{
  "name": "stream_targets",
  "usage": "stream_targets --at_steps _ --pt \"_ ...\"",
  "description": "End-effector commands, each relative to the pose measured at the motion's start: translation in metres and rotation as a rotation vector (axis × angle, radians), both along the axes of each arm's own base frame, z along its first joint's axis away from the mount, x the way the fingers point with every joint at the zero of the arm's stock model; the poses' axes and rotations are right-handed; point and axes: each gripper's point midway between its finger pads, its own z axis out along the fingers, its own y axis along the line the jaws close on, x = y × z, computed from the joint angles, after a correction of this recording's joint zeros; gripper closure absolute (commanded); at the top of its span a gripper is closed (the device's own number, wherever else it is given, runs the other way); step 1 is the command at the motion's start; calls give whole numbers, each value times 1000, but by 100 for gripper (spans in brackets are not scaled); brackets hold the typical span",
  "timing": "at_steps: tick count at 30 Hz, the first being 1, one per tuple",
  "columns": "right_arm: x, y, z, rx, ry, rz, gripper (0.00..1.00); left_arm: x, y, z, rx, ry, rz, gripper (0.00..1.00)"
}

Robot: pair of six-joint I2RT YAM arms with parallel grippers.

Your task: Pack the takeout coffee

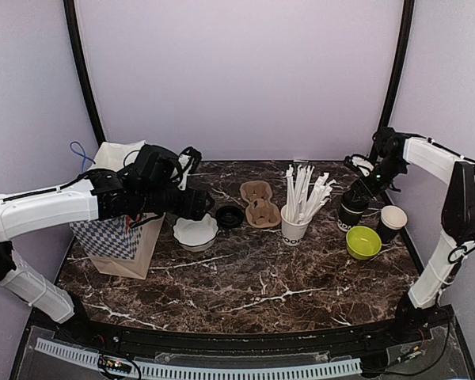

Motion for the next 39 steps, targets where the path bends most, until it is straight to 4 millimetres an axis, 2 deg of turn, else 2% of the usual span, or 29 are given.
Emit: stream_targets --at_steps 1,3,4,5,6,9,13,17,18,19,24,26,33,36,39 --pt "14 -3 3 -1 -23 -27 33 -1 -1 3 -25 -1 -12 26" --pt "12 -1 8 5 -26 -15 27 0 -2 3 -23 -2 -15 26" --pt "11 -1 11 8 -30 -11 18 0 -2 4 -21 -3 -16 26" --pt "10 -1 16 8 -38 -8 5 0 -2 4 -21 -4 -17 26" --pt "8 -1 19 6 -40 -6 2 0 -3 4 -18 -3 -19 26" --pt "2 -5 33 -13 -48 -19 1 0 -4 3 -18 -2 -25 26" --pt "-6 -24 53 -101 -104 -63 1 -1 -5 3 -19 -2 -34 26" --pt "-23 -45 57 -191 -115 -86 2 -2 -5 3 -15 -7 -43 26" --pt "-29 -58 56 -204 -101 -107 5 -2 -4 4 -15 -9 -45 26" --pt "-36 -61 53 -214 -84 -95 9 -2 -4 4 -12 -12 -48 26" --pt "-71 -70 31 -290 -15 -25 36 -1 -2 6 -1 -25 -51 26" --pt "-77 -74 20 -313 4 -23 42 -2 -2 6 0 -26 -55 26" --pt "-80 -75 -11 -320 55 -5 51 -3 -4 2 4 -18 -66 26" --pt "-81 -76 -22 -328 82 -3 63 -4 -3 2 4 -19 -66 26" --pt "-80 -76 -25 -323 86 -1 75 -5 -1 1 8 -19 -61 26"
